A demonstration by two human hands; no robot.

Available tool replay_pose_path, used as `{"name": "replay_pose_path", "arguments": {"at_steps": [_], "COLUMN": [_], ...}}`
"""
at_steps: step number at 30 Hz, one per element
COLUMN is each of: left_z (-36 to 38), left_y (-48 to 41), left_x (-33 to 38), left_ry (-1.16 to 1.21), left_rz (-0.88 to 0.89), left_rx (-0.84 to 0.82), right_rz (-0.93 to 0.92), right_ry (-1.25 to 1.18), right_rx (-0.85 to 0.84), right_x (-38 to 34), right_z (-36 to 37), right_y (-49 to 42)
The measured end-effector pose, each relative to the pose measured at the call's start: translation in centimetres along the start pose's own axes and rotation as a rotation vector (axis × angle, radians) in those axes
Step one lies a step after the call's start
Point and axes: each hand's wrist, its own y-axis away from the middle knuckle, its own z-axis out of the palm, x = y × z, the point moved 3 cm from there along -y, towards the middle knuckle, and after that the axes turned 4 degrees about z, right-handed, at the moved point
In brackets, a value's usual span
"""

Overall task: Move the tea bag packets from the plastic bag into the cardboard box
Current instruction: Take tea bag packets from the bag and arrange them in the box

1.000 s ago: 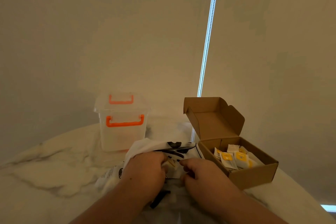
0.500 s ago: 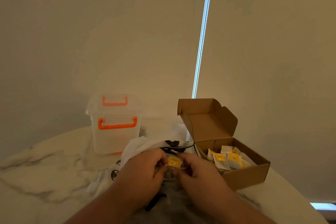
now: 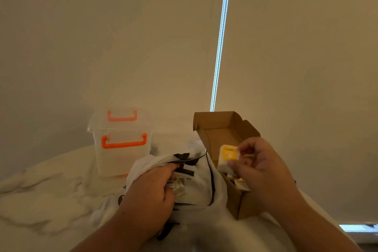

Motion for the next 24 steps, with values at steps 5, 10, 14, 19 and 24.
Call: {"name": "replay_pose_path", "arguments": {"at_steps": [5,10,14,19,24], "left_z": [0.4,0.6,0.6,2.9,0.8], "left_y": [-0.1,-0.4,-0.5,-0.4,-0.7], "left_x": [-0.2,-0.3,-0.4,-3.5,-1.0], "left_ry": [-0.013,-0.067,-0.092,-0.150,-0.074], "left_rz": [0.017,0.020,0.003,0.039,0.126], "left_rx": [0.002,0.025,-0.009,0.029,0.062], "right_rz": [0.126,0.300,0.185,0.034,-0.353], "right_ry": [0.211,0.578,0.694,0.593,0.315], "right_rx": [0.049,-0.307,-0.267,-0.093,-0.039], "right_x": [3.4,4.6,5.4,5.4,-1.5], "right_z": [-1.0,1.8,2.3,1.6,1.8], "right_y": [-2.1,-4.2,-4.1,-3.5,0.5]}}
